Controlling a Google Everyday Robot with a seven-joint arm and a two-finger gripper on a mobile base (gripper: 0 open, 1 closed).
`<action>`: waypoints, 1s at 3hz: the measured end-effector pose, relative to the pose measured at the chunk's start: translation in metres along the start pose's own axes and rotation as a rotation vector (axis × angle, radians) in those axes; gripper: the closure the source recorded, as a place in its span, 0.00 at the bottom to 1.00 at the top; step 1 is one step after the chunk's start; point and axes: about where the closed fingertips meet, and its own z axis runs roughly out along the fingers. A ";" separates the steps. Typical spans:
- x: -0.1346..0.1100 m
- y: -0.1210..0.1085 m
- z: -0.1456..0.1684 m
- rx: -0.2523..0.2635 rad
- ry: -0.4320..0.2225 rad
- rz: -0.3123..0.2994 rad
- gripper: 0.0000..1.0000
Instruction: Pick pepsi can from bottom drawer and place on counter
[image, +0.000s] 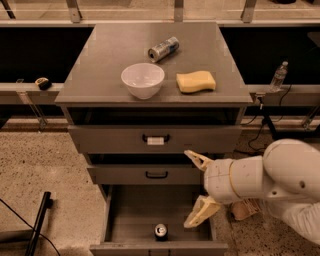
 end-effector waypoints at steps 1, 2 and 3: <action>0.033 0.021 0.061 -0.001 -0.082 -0.047 0.00; 0.057 0.021 0.089 0.009 -0.186 -0.078 0.00; 0.059 0.032 0.098 -0.027 -0.235 -0.081 0.00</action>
Offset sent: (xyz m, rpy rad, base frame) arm 0.0049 0.0242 -0.1340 0.3188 -0.0516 0.2779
